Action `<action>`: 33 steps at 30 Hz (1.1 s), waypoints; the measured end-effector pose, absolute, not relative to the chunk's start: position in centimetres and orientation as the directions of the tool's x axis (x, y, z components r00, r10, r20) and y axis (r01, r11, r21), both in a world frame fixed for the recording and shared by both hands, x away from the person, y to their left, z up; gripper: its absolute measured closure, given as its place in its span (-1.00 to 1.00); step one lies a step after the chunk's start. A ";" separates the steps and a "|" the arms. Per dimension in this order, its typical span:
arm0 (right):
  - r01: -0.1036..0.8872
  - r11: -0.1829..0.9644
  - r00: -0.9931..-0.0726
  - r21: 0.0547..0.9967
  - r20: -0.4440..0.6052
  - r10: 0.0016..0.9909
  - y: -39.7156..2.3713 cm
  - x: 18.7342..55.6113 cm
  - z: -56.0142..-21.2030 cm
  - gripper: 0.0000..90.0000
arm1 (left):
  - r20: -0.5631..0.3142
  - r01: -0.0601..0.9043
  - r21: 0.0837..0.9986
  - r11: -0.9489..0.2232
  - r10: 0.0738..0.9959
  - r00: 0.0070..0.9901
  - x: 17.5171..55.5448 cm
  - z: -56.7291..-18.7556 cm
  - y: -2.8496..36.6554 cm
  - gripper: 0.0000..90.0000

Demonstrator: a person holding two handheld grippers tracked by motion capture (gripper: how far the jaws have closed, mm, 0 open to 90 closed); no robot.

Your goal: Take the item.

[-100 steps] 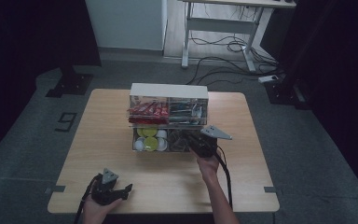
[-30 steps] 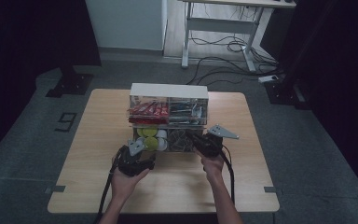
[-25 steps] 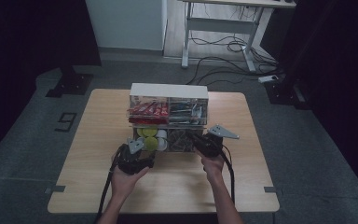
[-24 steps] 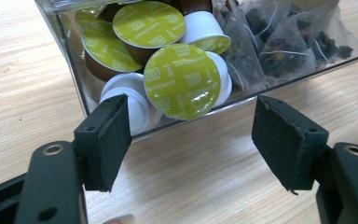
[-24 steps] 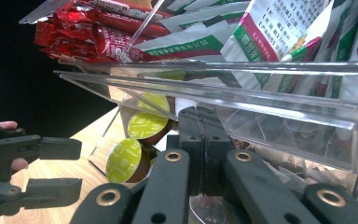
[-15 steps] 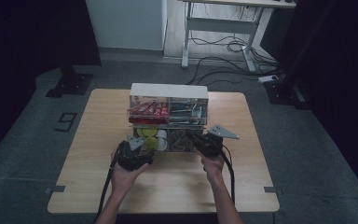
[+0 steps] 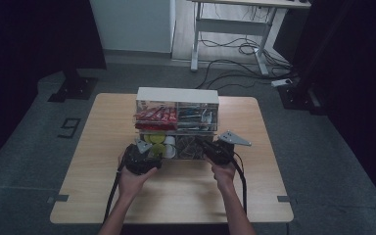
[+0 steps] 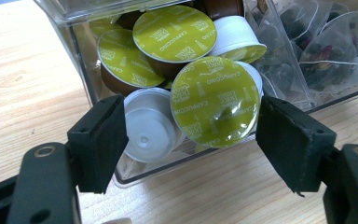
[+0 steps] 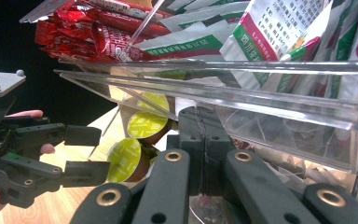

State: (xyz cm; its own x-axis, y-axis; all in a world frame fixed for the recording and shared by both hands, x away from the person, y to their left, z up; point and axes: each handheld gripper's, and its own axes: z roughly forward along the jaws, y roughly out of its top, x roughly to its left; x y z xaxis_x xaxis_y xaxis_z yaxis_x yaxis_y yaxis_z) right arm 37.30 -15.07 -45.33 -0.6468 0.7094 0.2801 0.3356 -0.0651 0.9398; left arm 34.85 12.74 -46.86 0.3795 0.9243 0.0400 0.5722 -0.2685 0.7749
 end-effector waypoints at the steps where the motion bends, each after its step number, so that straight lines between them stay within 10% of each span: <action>1: 0.336 -0.066 -0.646 0.939 0.281 0.710 -15.1 37.3 -45.3 0.98 | 0.041 0.571 0.776 -0.268 0.924 0.379 34.9 -46.9 12.7 -0.45; 24: 0.336 -0.064 -0.644 0.940 0.279 0.712 -15.2 37.3 -45.3 0.98 | 0.105 0.565 0.757 -0.328 0.915 0.390 36.7 -47.8 10.6 -0.57; 33: 0.337 -0.066 -0.644 0.939 0.281 0.712 -15.3 37.3 -45.3 0.98 | 0.121 0.562 0.759 -0.329 0.919 0.376 36.7 -48.0 10.2 -0.33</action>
